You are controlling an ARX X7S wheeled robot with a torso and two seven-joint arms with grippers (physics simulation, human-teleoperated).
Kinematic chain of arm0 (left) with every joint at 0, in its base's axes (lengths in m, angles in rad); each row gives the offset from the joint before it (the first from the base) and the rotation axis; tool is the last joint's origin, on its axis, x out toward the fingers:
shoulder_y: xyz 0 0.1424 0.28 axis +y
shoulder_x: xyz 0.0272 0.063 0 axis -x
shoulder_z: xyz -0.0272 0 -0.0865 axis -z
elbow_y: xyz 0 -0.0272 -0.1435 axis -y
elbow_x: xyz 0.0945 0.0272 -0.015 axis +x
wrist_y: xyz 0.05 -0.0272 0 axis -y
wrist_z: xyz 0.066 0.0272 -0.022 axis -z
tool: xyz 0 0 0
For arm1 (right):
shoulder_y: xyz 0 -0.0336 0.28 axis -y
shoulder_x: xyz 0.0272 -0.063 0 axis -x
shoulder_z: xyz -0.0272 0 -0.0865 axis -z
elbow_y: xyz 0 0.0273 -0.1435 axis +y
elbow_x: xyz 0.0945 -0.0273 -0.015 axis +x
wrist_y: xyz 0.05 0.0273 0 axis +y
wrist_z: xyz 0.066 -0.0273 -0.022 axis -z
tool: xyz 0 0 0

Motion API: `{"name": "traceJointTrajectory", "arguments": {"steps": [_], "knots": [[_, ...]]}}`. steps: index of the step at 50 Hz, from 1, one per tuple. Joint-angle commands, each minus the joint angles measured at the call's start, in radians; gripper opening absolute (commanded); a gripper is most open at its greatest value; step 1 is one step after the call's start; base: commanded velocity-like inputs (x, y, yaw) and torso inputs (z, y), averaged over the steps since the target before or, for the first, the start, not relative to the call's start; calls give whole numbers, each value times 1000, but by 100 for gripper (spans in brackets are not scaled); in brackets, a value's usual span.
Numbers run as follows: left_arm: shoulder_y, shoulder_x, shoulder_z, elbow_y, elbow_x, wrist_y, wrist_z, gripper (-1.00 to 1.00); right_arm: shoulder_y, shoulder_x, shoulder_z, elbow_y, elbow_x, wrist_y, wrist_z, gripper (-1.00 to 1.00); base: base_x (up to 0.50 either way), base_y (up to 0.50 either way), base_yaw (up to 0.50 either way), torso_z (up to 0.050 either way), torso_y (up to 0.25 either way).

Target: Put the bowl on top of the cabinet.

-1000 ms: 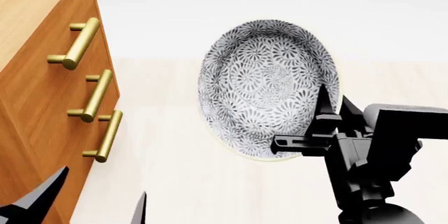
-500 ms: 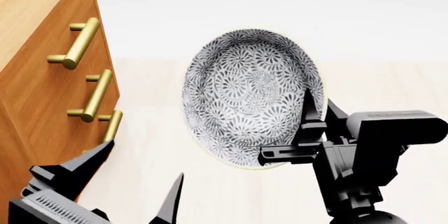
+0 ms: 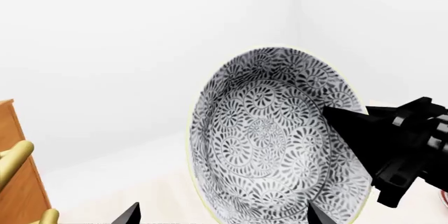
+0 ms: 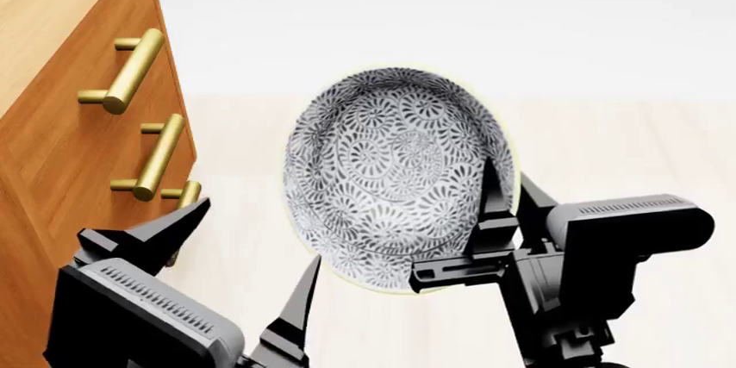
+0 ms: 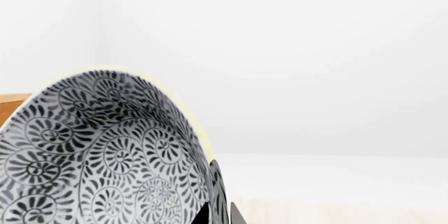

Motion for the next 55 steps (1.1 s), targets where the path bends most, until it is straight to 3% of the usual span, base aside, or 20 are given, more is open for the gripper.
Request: {"name": "traceJointTrajectory", "arguments": {"steps": [1, 12, 19, 34, 55], "knots": [[-71, 18, -15, -59, -44, -43, 30, 100, -8, 6, -6, -21, -38, -11, -1, -100, 0, 0, 0, 0, 0], [-136, 35, -18, -139, -65, -75, 47, 100, -35, 20, -5, -42, -51, -27, 5, -100, 0, 0, 0, 0, 1], [-193, 74, -99, -234, -191, -130, 102, 100, -39, 22, -7, -46, -57, -30, 8, -100, 0, 0, 0, 0, 0], [-233, 86, -159, -275, -327, -225, 123, 100, -46, 12, -25, -32, -88, -49, 4, -100, 0, 0, 0, 1, 1], [-250, 72, -155, -266, -318, -218, 95, 100, -64, 28, -17, -47, -81, -56, 8, -100, 0, 0, 0, 0, 0]]}}
